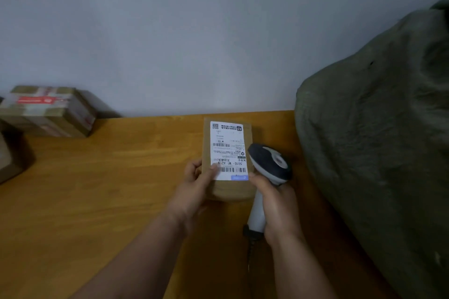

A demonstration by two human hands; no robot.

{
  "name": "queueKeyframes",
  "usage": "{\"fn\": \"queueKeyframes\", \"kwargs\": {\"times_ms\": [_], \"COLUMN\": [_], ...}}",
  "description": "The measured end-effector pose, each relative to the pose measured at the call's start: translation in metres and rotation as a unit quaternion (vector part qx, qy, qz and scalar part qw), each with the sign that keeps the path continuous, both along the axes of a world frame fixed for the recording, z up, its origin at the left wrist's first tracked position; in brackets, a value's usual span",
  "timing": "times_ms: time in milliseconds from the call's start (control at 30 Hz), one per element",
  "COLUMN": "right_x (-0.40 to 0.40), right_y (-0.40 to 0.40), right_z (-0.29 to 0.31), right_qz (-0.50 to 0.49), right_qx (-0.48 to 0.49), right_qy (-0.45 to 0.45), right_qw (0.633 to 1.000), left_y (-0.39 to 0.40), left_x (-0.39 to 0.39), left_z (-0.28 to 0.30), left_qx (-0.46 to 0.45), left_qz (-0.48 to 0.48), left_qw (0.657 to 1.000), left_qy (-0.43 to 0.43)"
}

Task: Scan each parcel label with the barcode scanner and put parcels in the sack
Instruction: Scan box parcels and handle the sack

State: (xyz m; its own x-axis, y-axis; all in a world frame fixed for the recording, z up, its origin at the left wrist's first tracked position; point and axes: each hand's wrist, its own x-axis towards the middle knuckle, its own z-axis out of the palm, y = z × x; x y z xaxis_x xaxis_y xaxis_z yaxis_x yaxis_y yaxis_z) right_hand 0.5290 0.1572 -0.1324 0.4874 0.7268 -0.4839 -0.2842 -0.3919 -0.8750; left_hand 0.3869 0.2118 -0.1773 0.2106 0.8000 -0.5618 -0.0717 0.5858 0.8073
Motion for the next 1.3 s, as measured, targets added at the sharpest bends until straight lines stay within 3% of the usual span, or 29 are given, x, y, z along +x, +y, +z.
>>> {"fn": "queueKeyframes", "kwargs": {"times_ms": [200,600,933,1300], "right_x": [-0.031,-0.087,-0.112,-0.073], "right_y": [-0.036,-0.106,-0.146,-0.188], "right_z": [0.03,0.104,0.152,0.188], "right_qz": [0.056,0.196,0.287,0.337], "right_qx": [0.008,0.084,0.144,0.148], "right_qy": [-0.009,-0.098,-0.114,-0.133], "right_qw": [0.998,0.972,0.94,0.92], "left_y": [-0.034,-0.108,-0.166,-0.213], "left_x": [-0.057,-0.135,-0.143,-0.118], "left_z": [0.029,0.079,0.114,0.151], "left_qx": [-0.005,0.07,0.118,0.161], "left_qz": [-0.01,0.106,0.139,0.179], "left_qw": [0.998,0.985,0.977,0.962], "left_qy": [-0.062,-0.119,-0.113,-0.133]}}
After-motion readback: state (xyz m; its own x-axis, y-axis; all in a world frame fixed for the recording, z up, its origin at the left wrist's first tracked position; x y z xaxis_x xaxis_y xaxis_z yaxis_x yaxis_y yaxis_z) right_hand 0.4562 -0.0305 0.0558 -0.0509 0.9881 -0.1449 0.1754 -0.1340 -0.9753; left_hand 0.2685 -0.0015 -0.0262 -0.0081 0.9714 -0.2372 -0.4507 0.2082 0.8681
